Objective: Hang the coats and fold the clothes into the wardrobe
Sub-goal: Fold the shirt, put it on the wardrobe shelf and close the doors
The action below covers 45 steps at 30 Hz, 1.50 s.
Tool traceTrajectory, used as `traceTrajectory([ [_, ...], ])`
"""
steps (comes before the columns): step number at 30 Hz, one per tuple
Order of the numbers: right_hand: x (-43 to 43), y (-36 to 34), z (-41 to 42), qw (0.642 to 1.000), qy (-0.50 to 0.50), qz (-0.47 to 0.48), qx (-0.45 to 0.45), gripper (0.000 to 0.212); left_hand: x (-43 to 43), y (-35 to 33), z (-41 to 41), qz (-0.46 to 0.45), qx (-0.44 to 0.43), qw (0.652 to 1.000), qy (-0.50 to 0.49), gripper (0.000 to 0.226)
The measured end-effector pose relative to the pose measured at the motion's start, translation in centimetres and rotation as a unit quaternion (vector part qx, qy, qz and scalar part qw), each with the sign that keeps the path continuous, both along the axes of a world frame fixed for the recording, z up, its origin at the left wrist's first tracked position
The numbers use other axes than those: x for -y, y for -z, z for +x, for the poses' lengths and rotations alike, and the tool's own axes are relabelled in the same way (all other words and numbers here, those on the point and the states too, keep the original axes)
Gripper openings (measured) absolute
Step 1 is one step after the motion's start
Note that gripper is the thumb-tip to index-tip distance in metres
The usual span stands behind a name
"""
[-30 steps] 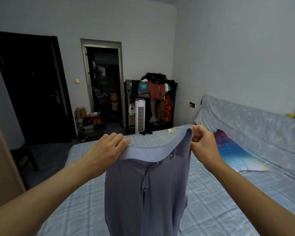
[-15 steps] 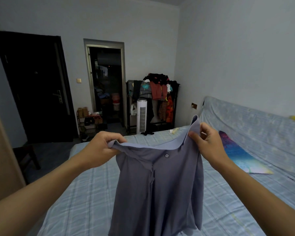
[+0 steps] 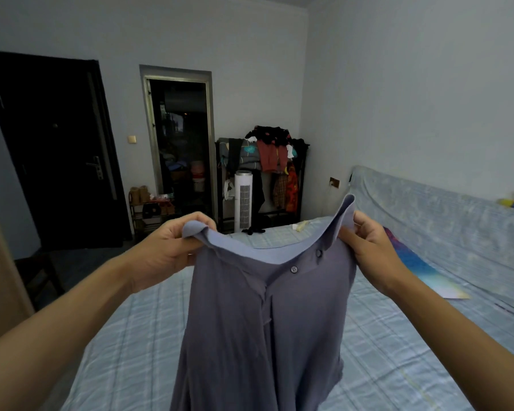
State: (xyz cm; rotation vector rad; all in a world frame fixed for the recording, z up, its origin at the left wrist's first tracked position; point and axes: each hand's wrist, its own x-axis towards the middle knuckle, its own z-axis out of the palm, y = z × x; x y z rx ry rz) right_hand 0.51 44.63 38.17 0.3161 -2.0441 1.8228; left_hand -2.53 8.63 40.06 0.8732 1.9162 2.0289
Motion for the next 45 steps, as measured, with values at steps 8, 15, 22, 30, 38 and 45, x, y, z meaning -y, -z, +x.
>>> traceTrajectory([
  [8, 0.6, -0.6, -0.6, 0.998, 0.006, -0.04, 0.039, 0.018, -1.4, -0.8, 0.7, 0.011, 0.059, 0.997, -0.055, 0.03],
  [15, 1.1, -0.5, -0.3, 0.999, -0.026, -0.028, 0.035, 0.025, -2.1, -1.3, 0.8, -0.092, 0.027, 0.977, -0.189, 0.022],
  [22, 0.1, -0.9, -0.2, 0.986, -0.126, 0.096, 0.059, 0.022, -1.3, -0.8, 0.9, -0.186, -0.07, 0.963, -0.183, 0.015],
  [30, -0.3, -0.7, -1.3, 0.97, -0.193, 0.075, 0.125, 0.049, 1.1, -1.7, 0.4, -0.182, 0.011, 0.983, -0.02, 0.03],
  [38, 7.1, 0.8, -7.6, 0.962, 0.166, 0.113, 0.186, 0.026, -3.7, 0.5, -3.5, -0.169, 0.136, 0.885, -0.411, 0.018],
  [45, 12.3, 2.3, -8.3, 0.973, 0.183, 0.093, 0.103, 0.028, -5.1, 0.4, -3.0, -0.103, 0.109, 0.893, -0.424, 0.005],
])
